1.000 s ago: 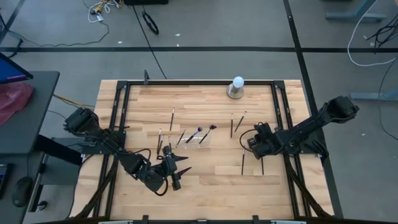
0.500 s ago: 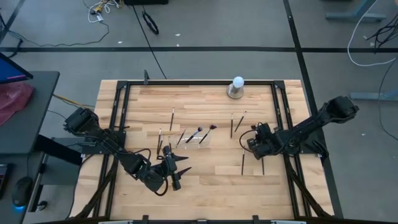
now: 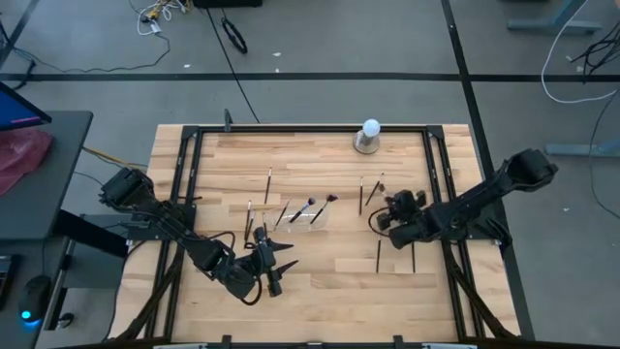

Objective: Put items in baskets/containers
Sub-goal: Put the eye groomer brush into the transparent organizer

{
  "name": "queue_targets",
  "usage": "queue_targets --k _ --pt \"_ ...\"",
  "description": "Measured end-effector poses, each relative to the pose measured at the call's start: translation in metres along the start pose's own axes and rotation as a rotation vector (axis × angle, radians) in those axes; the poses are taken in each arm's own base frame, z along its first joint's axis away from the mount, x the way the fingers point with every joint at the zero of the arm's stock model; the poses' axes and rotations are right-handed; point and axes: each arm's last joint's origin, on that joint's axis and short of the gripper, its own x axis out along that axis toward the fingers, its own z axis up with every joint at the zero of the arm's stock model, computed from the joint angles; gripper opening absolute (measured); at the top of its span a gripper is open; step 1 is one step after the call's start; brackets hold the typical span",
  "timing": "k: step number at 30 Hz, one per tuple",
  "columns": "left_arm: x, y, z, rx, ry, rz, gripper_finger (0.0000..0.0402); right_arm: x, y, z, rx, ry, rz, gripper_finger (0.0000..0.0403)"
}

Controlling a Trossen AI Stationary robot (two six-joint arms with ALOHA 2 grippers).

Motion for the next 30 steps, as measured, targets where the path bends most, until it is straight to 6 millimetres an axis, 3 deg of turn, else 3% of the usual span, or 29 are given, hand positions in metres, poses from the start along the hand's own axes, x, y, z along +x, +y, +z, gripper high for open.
queue_targets --k 4,9,15,18,23,30 --pt "0.0 0.0 0.0 0.0 0.0 0.001 0.0211 -0.011 0.029 0.012 -0.048 -0.112 0.227 0.0005" --pt "0.0 0.0 0.0 0.007 0.0 0.001 0.0211 -0.043 0.065 0.037 -0.085 -0.33 0.574 0.0005" --pt "0.003 -0.001 0.002 0.045 -0.025 0.0 0.0211 -0.076 0.081 0.051 -0.094 -0.492 0.981 0.0005" --pt "0.012 -0.006 0.003 0.08 -0.073 -0.03 0.0211 -0.081 0.096 0.048 -0.159 -0.498 1.067 0.0005" --pt "0.033 -0.016 0.001 0.12 -0.199 -0.223 0.0211 -0.08 0.14 0.039 -0.306 -0.498 1.148 0.0005" --pt "0.036 -0.022 0.007 0.133 -0.372 -0.34 0.0211 -0.082 0.185 0.03 -0.418 -0.509 1.308 0.0005"
